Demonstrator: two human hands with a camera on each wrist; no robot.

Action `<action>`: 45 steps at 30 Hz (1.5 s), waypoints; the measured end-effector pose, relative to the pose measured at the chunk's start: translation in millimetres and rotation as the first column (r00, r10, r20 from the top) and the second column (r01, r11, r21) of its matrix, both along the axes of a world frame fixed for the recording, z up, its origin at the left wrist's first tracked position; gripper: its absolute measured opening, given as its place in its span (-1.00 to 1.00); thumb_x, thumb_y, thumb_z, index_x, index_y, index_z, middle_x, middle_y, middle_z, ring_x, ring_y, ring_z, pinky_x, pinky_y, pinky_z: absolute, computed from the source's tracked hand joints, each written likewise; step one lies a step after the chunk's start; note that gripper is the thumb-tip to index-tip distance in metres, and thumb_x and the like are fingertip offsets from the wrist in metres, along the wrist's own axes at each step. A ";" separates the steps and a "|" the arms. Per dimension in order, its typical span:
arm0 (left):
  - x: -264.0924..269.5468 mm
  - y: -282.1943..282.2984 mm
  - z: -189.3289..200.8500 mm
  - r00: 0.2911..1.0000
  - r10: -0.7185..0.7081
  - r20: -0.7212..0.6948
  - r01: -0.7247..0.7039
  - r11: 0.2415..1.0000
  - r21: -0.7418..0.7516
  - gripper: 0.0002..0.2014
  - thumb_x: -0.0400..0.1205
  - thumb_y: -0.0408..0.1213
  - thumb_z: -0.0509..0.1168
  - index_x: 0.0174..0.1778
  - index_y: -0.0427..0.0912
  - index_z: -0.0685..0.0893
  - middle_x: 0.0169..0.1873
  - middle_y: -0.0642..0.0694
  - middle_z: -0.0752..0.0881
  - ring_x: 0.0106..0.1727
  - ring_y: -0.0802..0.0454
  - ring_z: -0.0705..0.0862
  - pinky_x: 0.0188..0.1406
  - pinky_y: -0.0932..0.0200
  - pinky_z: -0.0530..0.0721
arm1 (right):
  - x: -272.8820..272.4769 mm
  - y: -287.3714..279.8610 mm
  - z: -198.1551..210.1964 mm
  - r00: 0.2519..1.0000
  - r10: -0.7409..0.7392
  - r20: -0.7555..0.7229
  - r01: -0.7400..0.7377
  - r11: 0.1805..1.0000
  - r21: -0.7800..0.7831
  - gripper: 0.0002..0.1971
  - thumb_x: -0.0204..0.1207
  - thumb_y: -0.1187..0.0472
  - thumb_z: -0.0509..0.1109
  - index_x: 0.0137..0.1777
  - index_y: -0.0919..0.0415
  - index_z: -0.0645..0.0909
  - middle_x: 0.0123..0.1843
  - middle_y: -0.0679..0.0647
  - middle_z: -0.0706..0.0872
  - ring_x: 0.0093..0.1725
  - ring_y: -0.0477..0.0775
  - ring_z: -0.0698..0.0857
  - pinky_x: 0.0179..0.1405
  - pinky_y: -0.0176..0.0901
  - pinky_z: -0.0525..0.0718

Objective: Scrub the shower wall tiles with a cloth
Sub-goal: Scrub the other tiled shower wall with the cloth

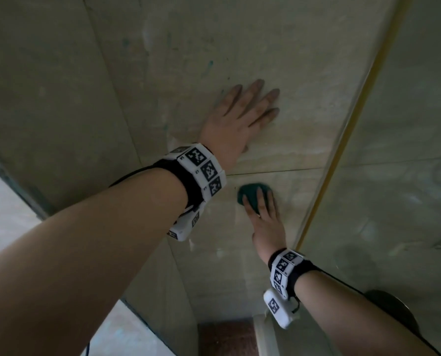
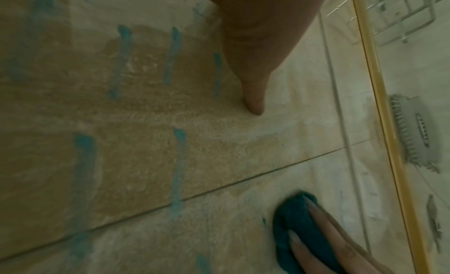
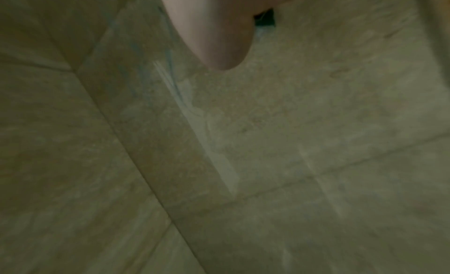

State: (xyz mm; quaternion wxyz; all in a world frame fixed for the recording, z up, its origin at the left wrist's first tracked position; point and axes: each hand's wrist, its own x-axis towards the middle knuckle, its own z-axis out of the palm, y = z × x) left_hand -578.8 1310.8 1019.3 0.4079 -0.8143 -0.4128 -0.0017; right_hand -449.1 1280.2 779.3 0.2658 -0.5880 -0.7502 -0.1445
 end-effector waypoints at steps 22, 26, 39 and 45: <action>-2.5 6.8 -43.2 0.995 -0.039 -0.091 0.057 0.979 0.195 -0.07 0.60 0.12 0.25 0.67 -0.08 -0.22 0.70 -0.09 -0.09 0.68 -0.24 0.00 0.60 -0.18 -0.19 | -6.0 -2.1 -7.6 0.970 -0.029 -0.243 0.014 0.998 -0.064 0.13 0.10 0.66 0.41 0.66 0.02 0.07 0.69 0.06 -0.11 0.62 0.28 -0.05 0.55 0.29 0.24; -1.5 9.2 -46.0 0.996 -0.039 -0.083 0.054 0.982 0.182 -0.07 0.60 0.14 0.23 0.66 -0.08 -0.26 0.70 -0.09 -0.11 0.69 -0.25 -0.03 0.57 -0.16 -0.25 | 13.6 15.6 22.4 0.921 -0.098 -0.376 0.139 0.987 0.083 0.06 0.15 0.60 0.22 0.67 -0.01 -0.03 0.69 0.14 -0.11 0.63 0.36 0.02 0.52 0.41 0.29; 2.3 3.8 -48.4 0.994 -0.044 -0.098 0.060 0.984 0.169 -0.10 0.59 0.05 0.31 0.70 -0.06 -0.11 0.70 -0.10 -0.04 0.68 -0.25 0.04 0.61 -0.18 -0.02 | -3.0 -5.4 -10.9 0.906 -0.166 -0.390 0.109 0.980 -0.164 0.12 0.19 0.68 0.31 0.68 0.01 -0.10 0.69 0.22 -0.20 0.65 0.40 -0.09 0.62 0.28 0.07; 4.3 5.5 -57.4 0.994 -0.048 -0.101 0.058 0.994 0.097 -0.22 0.69 -0.10 0.19 0.69 -0.05 -0.19 0.70 -0.09 -0.15 0.69 -0.25 -0.08 0.57 -0.19 -0.25 | 9.0 21.0 30.5 0.955 -0.084 -0.285 0.134 0.978 0.160 -0.02 0.13 0.52 0.16 0.64 0.00 0.11 0.66 0.17 0.01 0.62 0.39 0.08 0.58 0.32 0.03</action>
